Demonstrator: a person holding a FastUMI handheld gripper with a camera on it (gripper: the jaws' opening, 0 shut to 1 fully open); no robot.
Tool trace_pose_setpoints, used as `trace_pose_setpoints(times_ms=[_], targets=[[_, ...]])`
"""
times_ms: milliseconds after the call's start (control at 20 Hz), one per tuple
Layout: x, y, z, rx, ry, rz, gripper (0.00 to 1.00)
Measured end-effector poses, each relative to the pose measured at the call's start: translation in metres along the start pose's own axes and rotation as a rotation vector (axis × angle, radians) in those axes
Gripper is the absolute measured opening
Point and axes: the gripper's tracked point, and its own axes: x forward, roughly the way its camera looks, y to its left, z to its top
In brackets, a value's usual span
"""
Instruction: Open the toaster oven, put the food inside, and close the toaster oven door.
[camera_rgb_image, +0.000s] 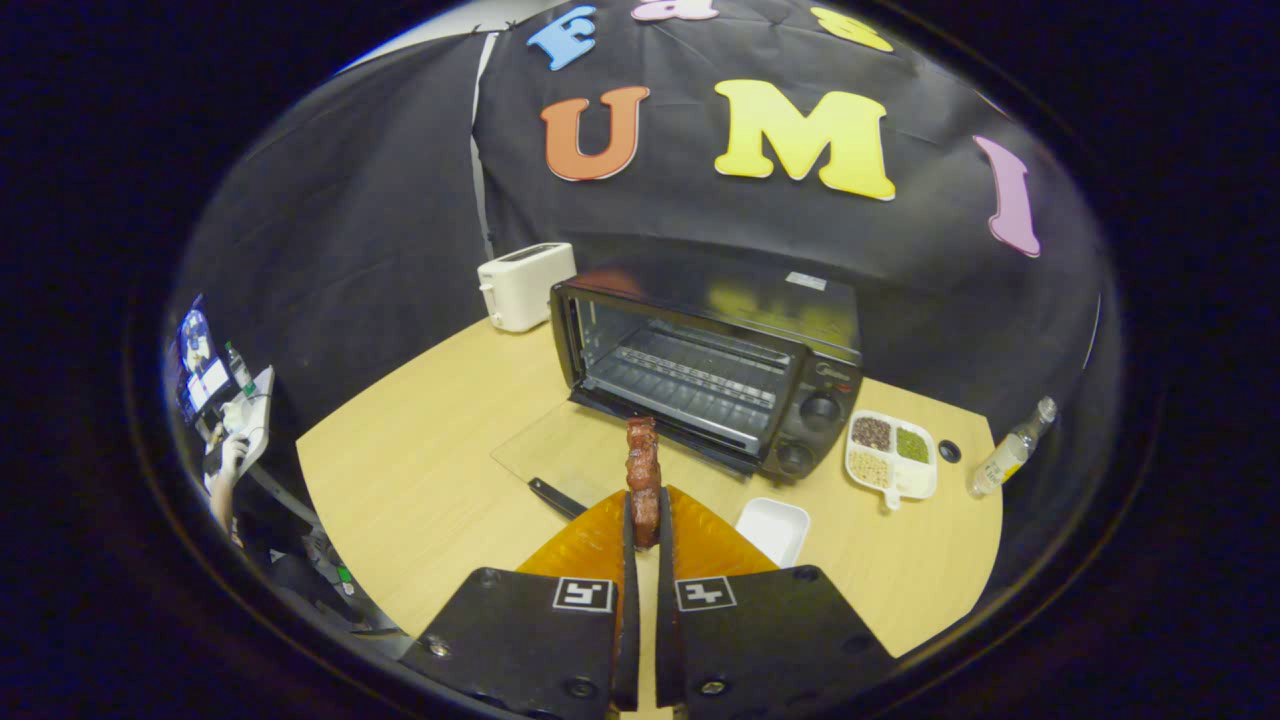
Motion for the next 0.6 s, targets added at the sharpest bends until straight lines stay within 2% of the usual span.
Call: trace_pose_setpoints(times_ms=[150, 300, 600], targets=[[0.029, 0.023, 0.006, 0.044, -0.032, 0.025, 0.1], [0.061, 0.033, 0.016, 0.144, -0.088, 0.028, 0.1], [0.114, 0.027, 0.033, 0.471, -0.212, 0.034, 0.1]])
